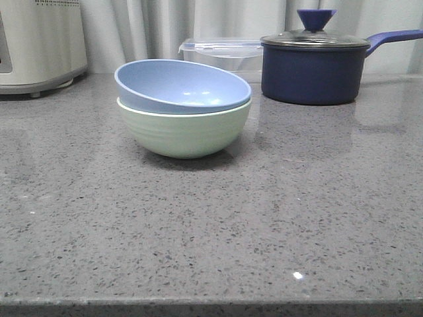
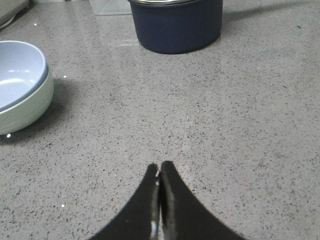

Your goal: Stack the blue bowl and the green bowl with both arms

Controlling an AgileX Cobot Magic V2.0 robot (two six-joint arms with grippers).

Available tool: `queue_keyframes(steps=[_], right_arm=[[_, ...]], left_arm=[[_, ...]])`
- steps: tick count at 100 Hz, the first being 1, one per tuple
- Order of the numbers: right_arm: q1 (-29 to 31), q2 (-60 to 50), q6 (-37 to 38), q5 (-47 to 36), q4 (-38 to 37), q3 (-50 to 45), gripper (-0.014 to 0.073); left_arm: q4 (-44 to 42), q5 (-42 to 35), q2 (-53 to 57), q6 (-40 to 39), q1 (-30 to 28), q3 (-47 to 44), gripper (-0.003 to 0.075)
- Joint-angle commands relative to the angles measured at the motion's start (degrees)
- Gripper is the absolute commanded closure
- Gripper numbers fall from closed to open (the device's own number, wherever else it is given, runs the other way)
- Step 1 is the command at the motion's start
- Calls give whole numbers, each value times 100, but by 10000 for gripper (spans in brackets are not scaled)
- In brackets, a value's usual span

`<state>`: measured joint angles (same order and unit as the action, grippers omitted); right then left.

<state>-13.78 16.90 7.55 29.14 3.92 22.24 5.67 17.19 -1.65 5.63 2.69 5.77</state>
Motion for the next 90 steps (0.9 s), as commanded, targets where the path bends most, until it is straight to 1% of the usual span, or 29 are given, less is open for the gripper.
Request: queue_keyframes(steps=[1, 12, 20, 24, 34, 90], right_arm=[[36, 43, -59, -393, -33, 137, 673], [36, 43, -59, -393, -33, 137, 673], [36, 43, -59, -393, -33, 137, 673], [36, 50, -59, -402, -33, 137, 673], [36, 50, -59, -396, -33, 137, 673], [36, 50, -59, -396, -33, 137, 673]], left_arm=[[9, -679, 125, 4, -19, -117, 741], [9, -1021, 370, 4, -19, -555, 741], [9, -1491, 387, 4, -19, -836, 741], [9, -1331, 387, 4, -19, -810, 741], [9, -1457, 387, 4, -19, -821, 741], [9, -1456, 387, 4, -19, -821, 741]])
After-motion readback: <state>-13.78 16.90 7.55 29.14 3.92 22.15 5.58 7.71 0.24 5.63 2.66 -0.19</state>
